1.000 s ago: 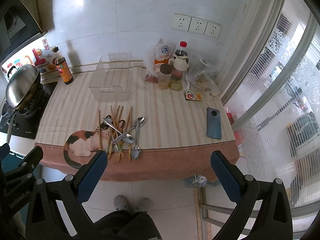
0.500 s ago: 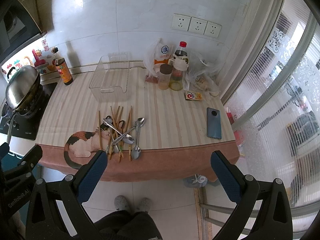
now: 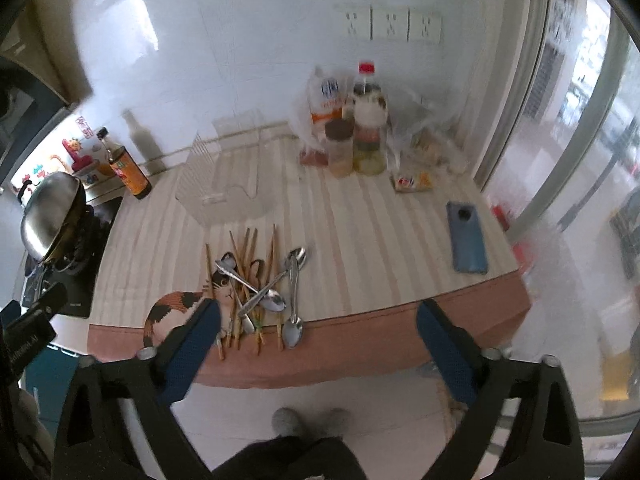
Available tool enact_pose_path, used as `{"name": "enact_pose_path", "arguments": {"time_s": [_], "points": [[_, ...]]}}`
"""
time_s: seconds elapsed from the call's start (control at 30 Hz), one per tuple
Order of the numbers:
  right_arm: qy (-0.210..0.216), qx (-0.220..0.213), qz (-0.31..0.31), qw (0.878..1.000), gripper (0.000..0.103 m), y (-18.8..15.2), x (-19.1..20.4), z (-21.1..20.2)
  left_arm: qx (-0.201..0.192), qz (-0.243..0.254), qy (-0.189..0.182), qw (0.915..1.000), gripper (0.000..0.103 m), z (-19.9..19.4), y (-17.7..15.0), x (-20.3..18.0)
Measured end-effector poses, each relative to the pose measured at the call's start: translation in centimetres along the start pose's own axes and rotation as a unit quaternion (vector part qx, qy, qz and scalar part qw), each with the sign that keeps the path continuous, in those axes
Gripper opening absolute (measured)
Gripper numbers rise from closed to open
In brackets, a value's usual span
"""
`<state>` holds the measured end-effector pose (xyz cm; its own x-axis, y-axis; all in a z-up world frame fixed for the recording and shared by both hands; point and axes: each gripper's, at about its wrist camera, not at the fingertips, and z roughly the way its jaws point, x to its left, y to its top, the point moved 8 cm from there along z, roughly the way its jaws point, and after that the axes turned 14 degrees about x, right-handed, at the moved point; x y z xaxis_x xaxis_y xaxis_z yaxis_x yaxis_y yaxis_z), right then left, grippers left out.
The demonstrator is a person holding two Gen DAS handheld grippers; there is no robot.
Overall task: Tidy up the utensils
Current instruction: 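Grasp a wooden chopstick with the left gripper while the right gripper grasps a metal utensil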
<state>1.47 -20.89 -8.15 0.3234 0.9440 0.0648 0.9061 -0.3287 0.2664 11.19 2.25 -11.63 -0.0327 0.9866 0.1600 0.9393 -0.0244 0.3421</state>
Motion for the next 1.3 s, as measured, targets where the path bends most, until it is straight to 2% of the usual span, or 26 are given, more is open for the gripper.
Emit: {"name": "enact_pose_path", "arguments": {"time_s": [0.07,0.17,0.3,0.37,0.43,0.47,0.57,0.63,0.67,0.7,0.73,0.77,0.9,0.93,1.1,1.17,1.23,1.27,1.3], "points": [[0.012,0.029,0.008,0.999,0.073,0.4,-0.3,3.2,0.021,0.000,0.010,0.9997,0.103,2.3,0.0,0.0],[0.030,0.083,0.017,0.996,0.059,0.5,-0.5,8.5,0.050,0.010,0.018,0.9985,0.103,5.8,0.1,-0.7],[0.040,0.150,0.034,0.987,0.052,0.0,-0.3,15.5,0.101,0.047,0.017,0.9936,0.103,11.7,0.3,-2.5],[0.047,0.176,0.045,0.982,0.051,-0.1,0.1,18.0,0.134,0.063,0.005,0.9890,0.103,14.8,0.5,-3.5],[0.048,0.201,0.053,0.977,0.051,0.1,0.8,20.4,0.174,0.071,-0.026,0.9819,0.101,18.0,0.6,-4.7],[0.047,0.212,0.057,0.974,0.051,0.3,1.2,21.4,0.193,0.071,-0.041,0.9777,0.097,19.3,0.7,-5.4],[0.034,0.230,0.059,0.971,0.051,1.2,2.2,22.8,0.252,0.074,-0.097,0.9601,0.073,23.2,0.6,-7.7],[0.022,0.230,0.061,0.971,0.051,2.3,2.6,23.4,0.273,0.079,-0.121,0.9511,0.067,25.1,0.7,-9.2],[0.017,0.230,0.061,0.971,0.051,2.8,2.7,23.6,0.278,0.083,-0.126,0.9485,0.061,25.6,0.7,-9.7],[0.009,0.229,0.062,0.972,0.051,3.4,2.7,23.7,0.283,0.089,-0.128,0.9464,0.051,26.2,0.8,-10.2],[0.003,0.227,0.062,0.972,0.051,3.8,2.8,24.0,0.286,0.095,-0.127,0.9449,0.047,26.7,0.8,-10.7],[-0.004,0.227,0.062,0.972,0.051,4.1,2.8,24.4,0.283,0.100,-0.121,0.9462,0.043,26.7,1.0,-10.9],[-0.014,0.249,0.069,0.966,0.051,4.2,2.6,26.4,0.271,0.124,-0.094,0.9498,0.011,26.3,1.3,-11.0],[-0.015,0.255,0.070,0.964,0.051,4.0,2.6,27.0,0.270,0.127,-0.089,0.9502,0.008,26.3,1.4,-10.9],[-0.018,0.287,0.056,0.956,0.050,2.7,2.8,29.9,0.266,0.134,-0.066,0.9523,0.005,26.1,1.8,-8.7],[-0.029,0.299,0.038,0.953,0.041,2.2,3.0,31.2,0.269,0.126,-0.055,0.9531,0.005,25.8,2.0,-7.3],[-0.056,0.278,0.003,0.959,0.023,2.9,3.5,31.2,0.271,0.119,-0.051,0.9538,0.005,25.6,1.7,-6.0],[-0.057,0.277,-0.001,0.959,0.010,3.0,3.5,31.2,0.273,0.114,-0.047,0.9541,0.005,25.4,1.6,-5.4],[-0.057,0.276,0.002,0.959,0.009,3.1,3.3,31.2,0.274,0.111,-0.046,0.9543,0.005,25.4,1.3,-5.2]]}}
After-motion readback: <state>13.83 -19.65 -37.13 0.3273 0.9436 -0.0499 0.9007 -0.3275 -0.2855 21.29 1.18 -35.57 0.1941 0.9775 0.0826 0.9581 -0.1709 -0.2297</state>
